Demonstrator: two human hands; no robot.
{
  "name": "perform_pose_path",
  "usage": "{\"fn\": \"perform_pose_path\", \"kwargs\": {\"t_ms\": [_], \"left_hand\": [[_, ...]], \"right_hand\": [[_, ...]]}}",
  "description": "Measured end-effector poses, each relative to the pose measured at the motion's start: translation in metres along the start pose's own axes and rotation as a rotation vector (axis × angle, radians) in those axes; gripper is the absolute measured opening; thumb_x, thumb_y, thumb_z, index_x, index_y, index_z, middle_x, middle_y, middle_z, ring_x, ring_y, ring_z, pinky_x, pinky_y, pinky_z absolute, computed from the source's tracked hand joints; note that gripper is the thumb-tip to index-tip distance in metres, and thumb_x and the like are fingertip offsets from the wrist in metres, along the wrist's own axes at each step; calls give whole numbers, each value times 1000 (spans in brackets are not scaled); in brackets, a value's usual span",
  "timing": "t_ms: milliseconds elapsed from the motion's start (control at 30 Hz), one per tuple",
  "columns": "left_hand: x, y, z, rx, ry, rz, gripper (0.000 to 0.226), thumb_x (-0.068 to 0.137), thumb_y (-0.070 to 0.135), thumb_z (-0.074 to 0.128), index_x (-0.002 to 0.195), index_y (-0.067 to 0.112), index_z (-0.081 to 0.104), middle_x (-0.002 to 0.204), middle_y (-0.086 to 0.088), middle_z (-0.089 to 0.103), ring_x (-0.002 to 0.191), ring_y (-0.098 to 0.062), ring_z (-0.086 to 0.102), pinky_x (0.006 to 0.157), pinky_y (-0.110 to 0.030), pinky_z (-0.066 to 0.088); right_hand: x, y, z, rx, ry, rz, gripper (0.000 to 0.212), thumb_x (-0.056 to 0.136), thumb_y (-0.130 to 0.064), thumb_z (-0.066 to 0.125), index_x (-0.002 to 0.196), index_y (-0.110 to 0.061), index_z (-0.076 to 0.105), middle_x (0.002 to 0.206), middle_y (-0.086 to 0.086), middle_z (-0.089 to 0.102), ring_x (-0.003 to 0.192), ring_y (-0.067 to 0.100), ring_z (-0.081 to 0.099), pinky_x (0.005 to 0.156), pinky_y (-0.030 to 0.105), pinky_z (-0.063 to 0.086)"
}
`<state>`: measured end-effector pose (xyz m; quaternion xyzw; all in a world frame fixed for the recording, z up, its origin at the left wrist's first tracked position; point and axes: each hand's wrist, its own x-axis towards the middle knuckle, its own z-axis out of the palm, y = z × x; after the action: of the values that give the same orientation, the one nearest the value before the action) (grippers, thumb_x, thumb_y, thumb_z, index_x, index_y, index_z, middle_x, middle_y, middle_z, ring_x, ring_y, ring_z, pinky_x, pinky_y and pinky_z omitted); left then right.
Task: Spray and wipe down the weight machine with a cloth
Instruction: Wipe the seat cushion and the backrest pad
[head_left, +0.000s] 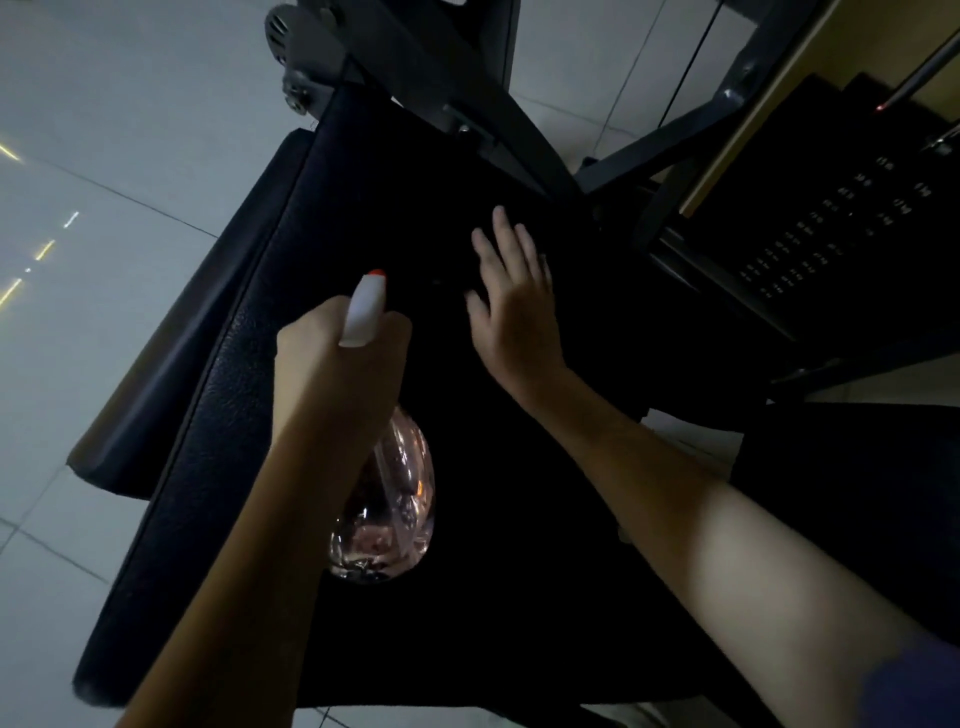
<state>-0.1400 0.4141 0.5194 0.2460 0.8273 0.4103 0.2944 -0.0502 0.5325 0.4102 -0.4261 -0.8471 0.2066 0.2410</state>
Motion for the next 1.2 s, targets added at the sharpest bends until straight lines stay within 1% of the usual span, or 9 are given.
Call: {"fn": "perform_pose_path", "kwargs": {"t_ms": [100,267,400,533,600,767,967,1067,1200], "left_hand": [[1,2,2,22,-14,-9,51,71,51,48,88,5,61,84,-17,66,74,-33,62,67,-49,51],[-1,6,1,-16,-102,10,53,71,54,53,85,4,64,84,-19,67,78,-39,64,67,-55,52],[6,12,0,-24,-165,35,55,76,49,53,85,-5,63,86,-24,66,81,-43,64,66,-54,52],[22,22,6,-10,-176,105,62,73,57,50,82,-4,62,84,-24,66,72,-37,64,63,-46,52],[25,24,10,34,-164,150,57,77,53,48,80,-2,62,81,-21,66,62,-23,58,58,-38,47],[23,21,16,3,-199,104,47,73,54,50,75,8,63,65,-10,62,54,-19,53,52,-41,44],[27,17,19,32,-198,112,45,74,52,50,69,8,57,57,-2,55,50,-19,48,51,-38,42],[29,19,25,86,-191,158,53,69,57,46,68,5,55,58,-7,56,49,-22,48,49,-41,44],[26,21,30,134,-190,221,45,76,45,50,67,1,55,56,-10,56,48,-24,48,46,-44,44]], "right_hand": [[-16,-18,8,93,35,-2,52,86,-15,55,136,-3,46,143,16,43,134,33,36,106,52,35],[-52,18,-11,23,-37,-324,45,88,-23,57,127,0,53,135,17,50,126,31,42,102,45,41],[-26,43,-20,-49,-13,-76,50,83,-29,52,126,-4,54,141,15,44,129,32,38,101,43,40],[15,40,-13,101,82,307,52,90,-21,55,139,-9,43,148,14,36,139,31,27,111,43,29],[9,37,-12,102,91,309,51,92,-23,52,140,-10,40,147,13,38,139,30,27,112,41,28],[-33,66,-37,39,-58,111,52,93,-28,47,141,-9,40,148,9,38,140,22,26,114,33,23],[46,47,-11,6,196,485,52,95,-19,50,141,1,36,148,20,34,138,32,31,114,38,22],[57,19,4,70,217,357,55,91,-16,57,141,-1,39,143,19,42,133,31,38,110,37,29],[26,26,-5,102,63,34,54,87,-20,51,137,-1,44,137,17,49,128,30,44,106,37,36]]}}
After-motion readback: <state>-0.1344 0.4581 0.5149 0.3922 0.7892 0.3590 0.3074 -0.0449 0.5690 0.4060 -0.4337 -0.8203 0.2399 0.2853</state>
